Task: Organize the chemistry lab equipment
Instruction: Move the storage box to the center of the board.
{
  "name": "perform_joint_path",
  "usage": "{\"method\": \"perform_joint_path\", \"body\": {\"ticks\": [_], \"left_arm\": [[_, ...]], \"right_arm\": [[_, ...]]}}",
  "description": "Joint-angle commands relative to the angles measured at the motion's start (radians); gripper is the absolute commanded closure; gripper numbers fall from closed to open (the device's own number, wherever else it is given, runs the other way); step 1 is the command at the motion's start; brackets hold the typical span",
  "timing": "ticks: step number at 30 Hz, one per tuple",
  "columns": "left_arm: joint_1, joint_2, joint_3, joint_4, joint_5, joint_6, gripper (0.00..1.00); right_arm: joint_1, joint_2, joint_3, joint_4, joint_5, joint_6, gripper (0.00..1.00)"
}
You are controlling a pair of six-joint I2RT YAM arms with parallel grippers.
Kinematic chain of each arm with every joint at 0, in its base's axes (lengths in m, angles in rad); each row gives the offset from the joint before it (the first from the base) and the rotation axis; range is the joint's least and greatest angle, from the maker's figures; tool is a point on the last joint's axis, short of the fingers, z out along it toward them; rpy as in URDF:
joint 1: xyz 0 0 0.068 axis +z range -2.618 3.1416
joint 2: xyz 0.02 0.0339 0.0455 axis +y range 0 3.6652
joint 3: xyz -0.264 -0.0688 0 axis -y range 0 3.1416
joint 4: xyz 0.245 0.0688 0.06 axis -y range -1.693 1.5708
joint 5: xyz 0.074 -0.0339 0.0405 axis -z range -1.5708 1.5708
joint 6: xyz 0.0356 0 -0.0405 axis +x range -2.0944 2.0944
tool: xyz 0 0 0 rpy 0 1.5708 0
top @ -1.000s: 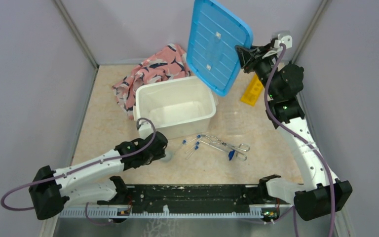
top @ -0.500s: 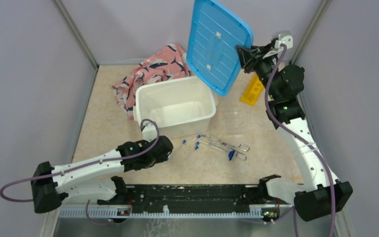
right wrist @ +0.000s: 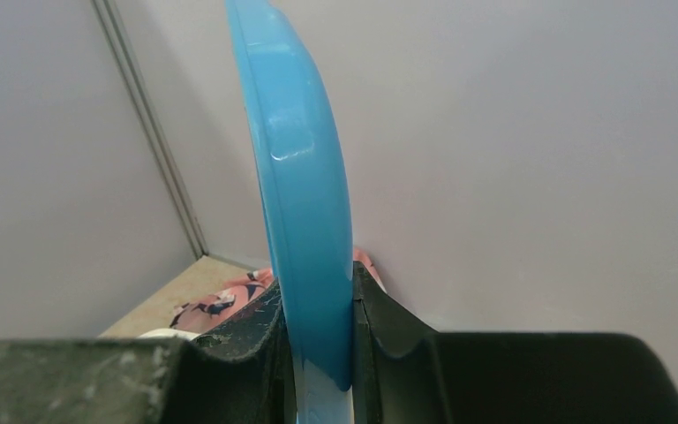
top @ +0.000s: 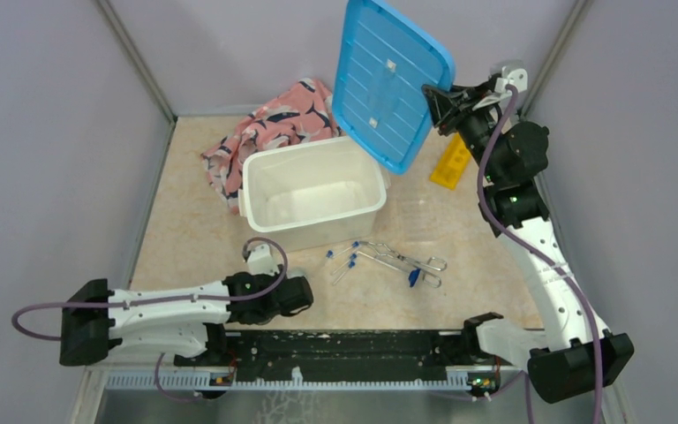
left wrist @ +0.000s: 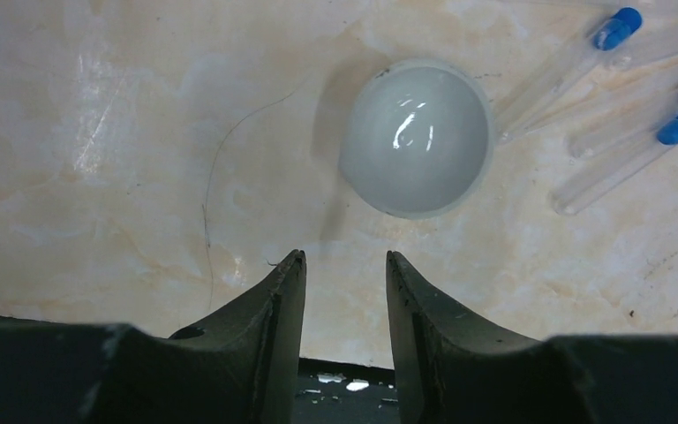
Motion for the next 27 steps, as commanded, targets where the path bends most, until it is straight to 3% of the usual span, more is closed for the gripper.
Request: {"method": "perform_joint_path", "body": {"ticks": [1, 9, 27], "left_arm": [[-0.031, 0.046, -0.041, 0.014, -0.051, -0.177, 0.55], [-0.102, 0.105, -0.042, -0.021, -0.138, -0.416, 0.54], [-0.25, 0.213, -0.001, -0.206, -0.248, -0.8, 0.56]], "right_arm": [[-0.005, -0.034, 0.004, 0.087, -0.007, 0.01, 1.0], [0.004, -0.03, 0.001, 0.082, -0.002, 0.001, 1.0], [0.01, -0.028, -0.004, 0.085, -0.005, -0.004, 1.0]]}}
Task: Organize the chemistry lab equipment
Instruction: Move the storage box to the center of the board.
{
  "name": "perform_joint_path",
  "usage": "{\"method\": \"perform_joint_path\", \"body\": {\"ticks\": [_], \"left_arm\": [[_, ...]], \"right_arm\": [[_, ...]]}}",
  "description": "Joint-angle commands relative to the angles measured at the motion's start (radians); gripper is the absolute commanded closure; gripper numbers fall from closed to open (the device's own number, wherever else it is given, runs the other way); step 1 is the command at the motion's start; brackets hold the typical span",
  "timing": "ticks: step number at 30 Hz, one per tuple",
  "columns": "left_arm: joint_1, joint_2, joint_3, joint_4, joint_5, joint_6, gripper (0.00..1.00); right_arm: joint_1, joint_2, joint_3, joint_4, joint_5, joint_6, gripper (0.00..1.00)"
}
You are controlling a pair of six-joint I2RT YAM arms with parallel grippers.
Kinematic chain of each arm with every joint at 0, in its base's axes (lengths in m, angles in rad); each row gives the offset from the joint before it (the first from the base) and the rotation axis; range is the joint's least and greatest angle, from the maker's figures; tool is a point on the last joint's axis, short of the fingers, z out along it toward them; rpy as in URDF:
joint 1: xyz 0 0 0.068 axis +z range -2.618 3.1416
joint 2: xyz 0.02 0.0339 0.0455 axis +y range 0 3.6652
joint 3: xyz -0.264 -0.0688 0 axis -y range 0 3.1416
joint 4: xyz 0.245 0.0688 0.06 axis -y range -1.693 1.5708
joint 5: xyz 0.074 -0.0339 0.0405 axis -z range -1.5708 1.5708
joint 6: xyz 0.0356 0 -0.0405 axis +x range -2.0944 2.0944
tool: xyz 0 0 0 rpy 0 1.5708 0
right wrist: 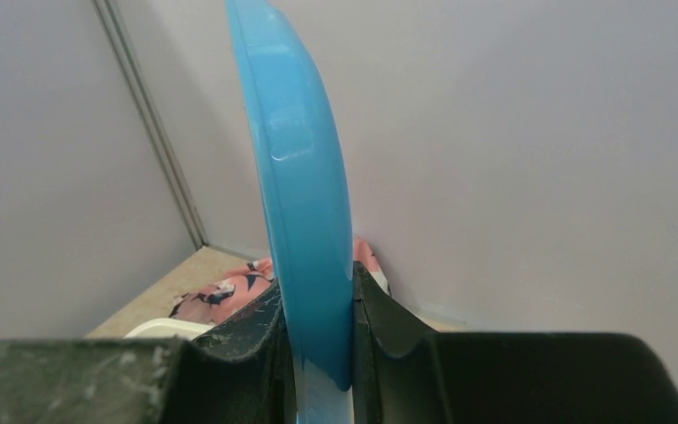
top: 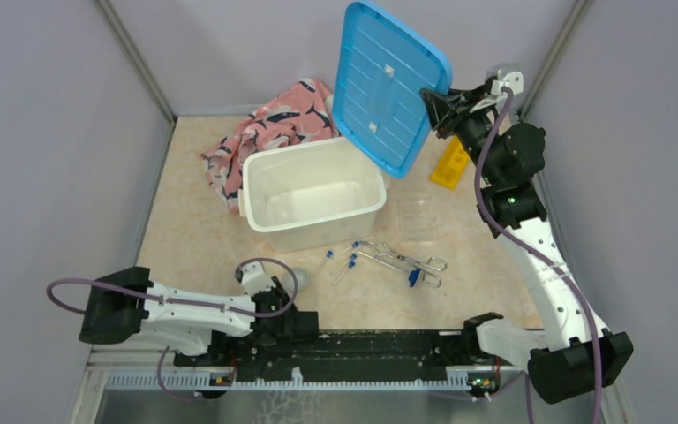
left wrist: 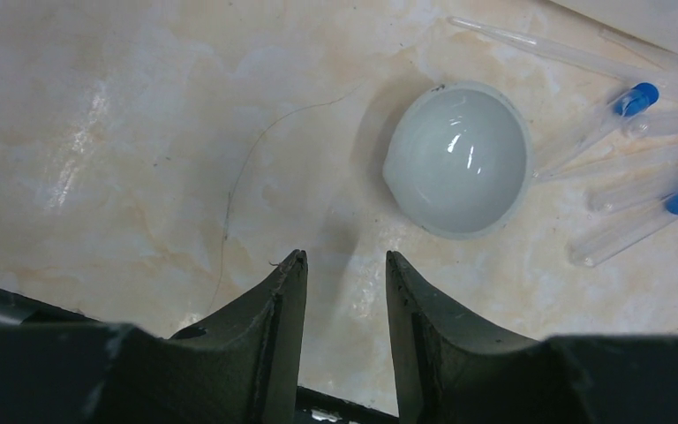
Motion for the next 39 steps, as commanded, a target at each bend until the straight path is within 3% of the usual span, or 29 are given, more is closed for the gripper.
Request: {"method": "perform_joint_path", "body": {"ticks": [1, 16, 24, 33, 39], "left_arm": [[-0.04, 0.031, 0.02, -0.089, -0.07, -0.259, 0.56], [-0.214, 0.141, 0.038, -0.179, -0.278, -0.532, 0.56], [-0.238, 0.219, 0.087, -0.277, -0.388, -0.543, 0.56], [-0.231, 0.11, 0.008, -0.306, -0.533, -0.559, 0.57], [-0.166, 0.035, -0.045, -0.327, -0.602, -0.546, 0.59]], "right_arm": [[0.008, -0.025, 0.019, 0.084, -0.003, -0.002, 1.0], [0.018, -0.019, 0.023, 0.083, -0.003, -0.009, 1.0], [0.024, -0.018, 0.029, 0.079, -0.004, -0.015, 1.0], [0.028, -0.01, 0.04, 0.08, -0.009, -0.017, 1.0], [0.028, -0.002, 0.044, 0.084, -0.017, -0.015, 1.0]]}}
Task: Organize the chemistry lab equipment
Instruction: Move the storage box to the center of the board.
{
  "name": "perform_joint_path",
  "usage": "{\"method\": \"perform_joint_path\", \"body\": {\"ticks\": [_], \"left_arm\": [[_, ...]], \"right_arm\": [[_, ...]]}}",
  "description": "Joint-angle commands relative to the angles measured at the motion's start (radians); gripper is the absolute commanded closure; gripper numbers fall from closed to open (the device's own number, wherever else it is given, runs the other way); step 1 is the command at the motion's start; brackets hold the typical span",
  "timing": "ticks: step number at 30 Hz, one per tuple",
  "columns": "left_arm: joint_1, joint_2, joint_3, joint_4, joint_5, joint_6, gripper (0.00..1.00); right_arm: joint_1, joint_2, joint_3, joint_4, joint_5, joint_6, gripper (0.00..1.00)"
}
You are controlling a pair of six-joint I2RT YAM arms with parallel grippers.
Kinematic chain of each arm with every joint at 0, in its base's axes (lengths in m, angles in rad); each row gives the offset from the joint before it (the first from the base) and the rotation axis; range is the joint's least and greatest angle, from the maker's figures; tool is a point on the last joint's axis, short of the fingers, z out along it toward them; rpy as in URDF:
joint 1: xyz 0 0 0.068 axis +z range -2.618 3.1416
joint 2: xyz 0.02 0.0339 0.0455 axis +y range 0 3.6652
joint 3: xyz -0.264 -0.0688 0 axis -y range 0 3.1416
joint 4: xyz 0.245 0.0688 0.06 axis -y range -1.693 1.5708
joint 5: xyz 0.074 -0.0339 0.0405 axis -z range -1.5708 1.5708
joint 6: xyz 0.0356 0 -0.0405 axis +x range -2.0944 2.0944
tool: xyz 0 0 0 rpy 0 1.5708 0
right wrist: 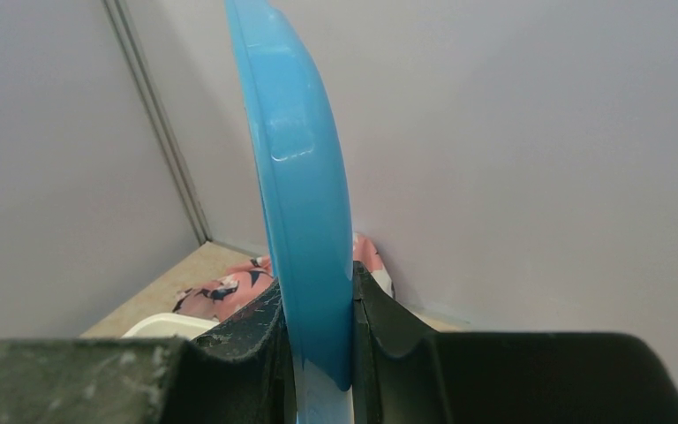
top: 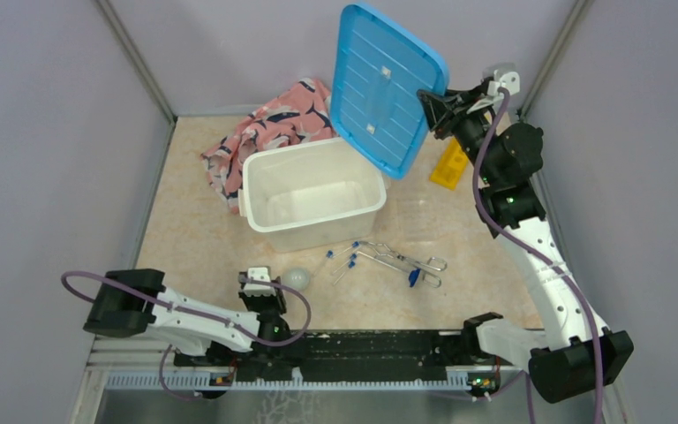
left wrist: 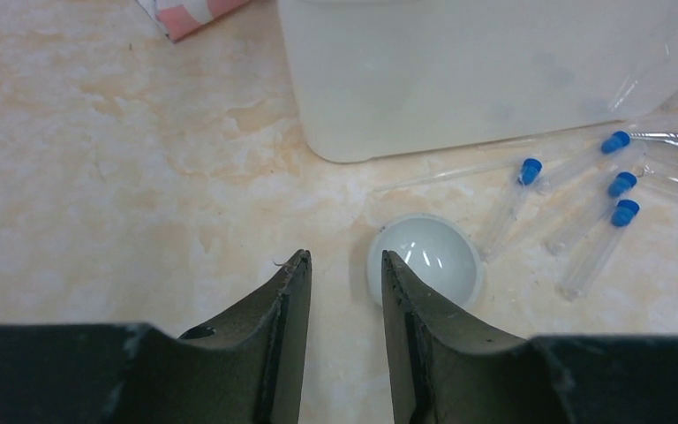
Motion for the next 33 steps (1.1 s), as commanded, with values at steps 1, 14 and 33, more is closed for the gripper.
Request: {"method": "perform_joint_path", "body": {"ticks": [1, 14, 33], "left_arm": [[0.05, -0.047, -0.024, -0.041, -0.095, -0.531, 0.6], [0.131, 0.063, 0.205, -0.163, -0.182, -0.383, 0.52], [0.203, 0.033, 0.877, -0.134, -0.279, -0.518, 0.3]], "right_arm": [[0.009, -0.003, 0.045, 0.084, -0.012, -0.004, 1.0], [0.01, 0.024, 0.057, 0.089, -0.024, 0.003, 1.0], [0.012, 0.028, 0.085, 0.048, 0.003, -0.02, 1.0]]}}
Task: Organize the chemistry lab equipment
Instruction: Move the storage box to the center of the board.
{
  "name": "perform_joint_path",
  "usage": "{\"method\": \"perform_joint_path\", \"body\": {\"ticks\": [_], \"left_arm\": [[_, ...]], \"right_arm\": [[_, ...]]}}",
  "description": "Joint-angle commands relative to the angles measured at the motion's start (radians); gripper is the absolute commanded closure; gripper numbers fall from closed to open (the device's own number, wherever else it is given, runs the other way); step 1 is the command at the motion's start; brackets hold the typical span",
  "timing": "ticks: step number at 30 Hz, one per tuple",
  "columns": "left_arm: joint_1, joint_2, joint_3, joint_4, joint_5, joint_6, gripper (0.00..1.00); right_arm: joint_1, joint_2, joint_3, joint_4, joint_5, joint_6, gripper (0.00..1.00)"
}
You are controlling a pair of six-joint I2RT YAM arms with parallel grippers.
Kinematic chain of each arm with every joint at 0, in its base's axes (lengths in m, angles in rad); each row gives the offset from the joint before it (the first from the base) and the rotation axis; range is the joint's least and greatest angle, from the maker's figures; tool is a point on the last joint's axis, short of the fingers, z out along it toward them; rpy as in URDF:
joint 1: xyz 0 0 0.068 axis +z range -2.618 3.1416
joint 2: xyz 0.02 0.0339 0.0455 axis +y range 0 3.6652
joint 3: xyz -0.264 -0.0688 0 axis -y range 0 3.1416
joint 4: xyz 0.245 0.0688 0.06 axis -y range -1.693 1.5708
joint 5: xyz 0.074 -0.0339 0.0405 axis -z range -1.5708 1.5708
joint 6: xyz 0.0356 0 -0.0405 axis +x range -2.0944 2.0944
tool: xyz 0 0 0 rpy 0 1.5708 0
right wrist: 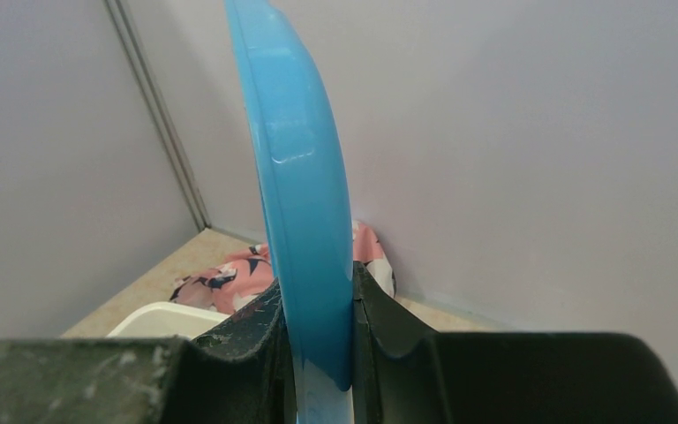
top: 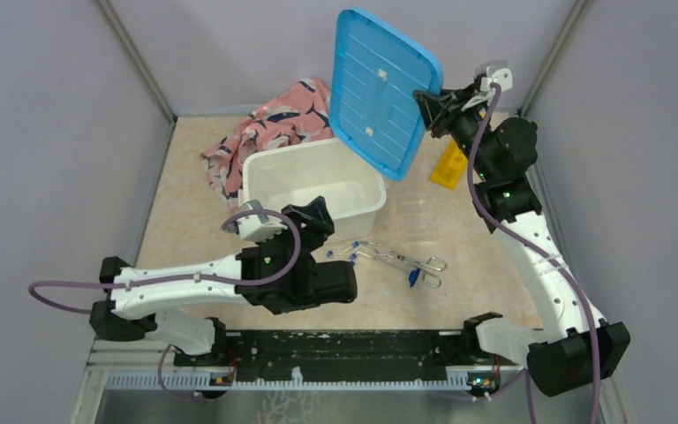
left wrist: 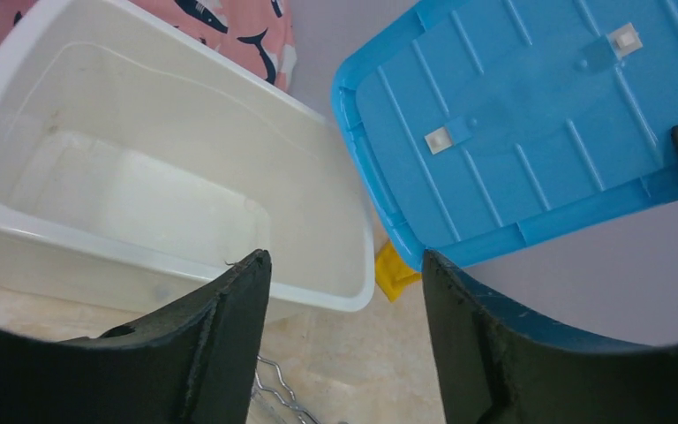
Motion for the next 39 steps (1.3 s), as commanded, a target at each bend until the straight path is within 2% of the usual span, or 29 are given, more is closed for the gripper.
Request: {"method": "perform_joint_path", "body": {"ticks": [1, 5, 12, 14, 16, 18, 20, 22, 23, 24, 25, 27, 29, 31, 32, 33, 34, 35, 36, 37, 38, 39], "left_arm": [[-0.008, -0.087, -0.074, 0.054, -0.083, -0.524, 0.23], [0.004, -0.113, -0.074, 0.161, -0.082, -0.525, 0.03], [0.025, -0.041, 0.133, 0.224, -0.083, -0.52, 0.02], [0.052, -0.023, 0.199, 0.314, -0.083, -0.467, 0.02], [0.075, -0.026, 0.229, 0.532, -0.081, -0.253, 0.02], [0.093, -0.038, 0.22, 0.838, -0.073, 0.022, 0.02], [0.145, -0.054, 0.184, 1.155, 0.024, 0.311, 0.02], [0.246, -0.091, 0.027, 1.722, 0.235, 0.768, 0.02], [0.315, -0.094, -0.067, 2.037, 0.343, 0.948, 0.02], [0.351, -0.072, -0.115, 2.273, 0.432, 1.116, 0.02], [0.372, -0.04, -0.116, 2.468, 0.486, 1.274, 0.02], [0.386, 0.02, -0.061, 2.646, 0.546, 1.57, 0.02], [0.406, 0.022, -0.053, 2.687, 0.669, 1.749, 0.02], [0.435, -0.017, -0.098, 2.635, 0.745, 1.812, 0.02], [0.451, -0.049, -0.116, 2.554, 0.76, 1.793, 0.02], [0.467, -0.081, -0.121, 2.366, 0.767, 1.756, 0.05], [0.484, -0.114, -0.11, 2.18, 0.768, 1.704, 0.11], [0.495, -0.138, -0.081, 2.006, 0.758, 1.654, 0.22], [0.501, -0.162, -0.042, 1.837, 0.746, 1.599, 0.44], [0.502, -0.177, -0.024, 1.704, 0.722, 1.56, 0.61], [0.502, -0.195, -0.02, 1.585, 0.691, 1.504, 0.73], [0.502, -0.217, -0.033, 1.477, 0.653, 1.428, 0.79]], "right_arm": [[0.01, -0.006, 0.075, 0.06, 0.018, -0.011, 1.0], [0.01, 0.003, 0.083, 0.062, 0.009, -0.005, 1.0], [0.01, 0.012, 0.097, 0.051, 0.012, -0.013, 1.0], [0.01, 0.018, 0.1, 0.049, 0.013, -0.012, 1.0], [0.01, 0.021, 0.105, 0.045, 0.011, -0.012, 1.0], [0.01, 0.025, 0.107, 0.041, 0.013, -0.016, 1.0], [0.01, 0.027, 0.113, 0.037, 0.015, -0.021, 1.0], [0.01, 0.029, 0.116, 0.036, 0.016, -0.022, 1.0], [0.01, 0.03, 0.118, 0.035, 0.014, -0.021, 1.0], [0.01, 0.032, 0.119, 0.035, 0.014, -0.022, 1.0], [0.01, 0.035, 0.123, 0.033, 0.013, -0.024, 1.0], [0.01, 0.039, 0.128, 0.027, 0.014, -0.03, 1.0], [0.01, 0.04, 0.131, 0.026, 0.018, -0.034, 1.0], [0.01, 0.039, 0.13, 0.026, 0.022, -0.036, 1.0], [0.01, 0.04, 0.128, 0.028, 0.024, -0.035, 1.0], [0.01, 0.041, 0.125, 0.028, 0.026, -0.037, 1.0], [0.01, 0.04, 0.125, 0.028, 0.027, -0.037, 1.0], [0.01, 0.041, 0.122, 0.028, 0.029, -0.038, 1.0], [0.01, 0.042, 0.12, 0.027, 0.033, -0.039, 1.0], [0.01, 0.042, 0.12, 0.025, 0.036, -0.039, 1.0], [0.01, 0.043, 0.12, 0.025, 0.039, -0.039, 1.0], [0.01, 0.046, 0.123, 0.024, 0.042, -0.039, 1.0]]}}
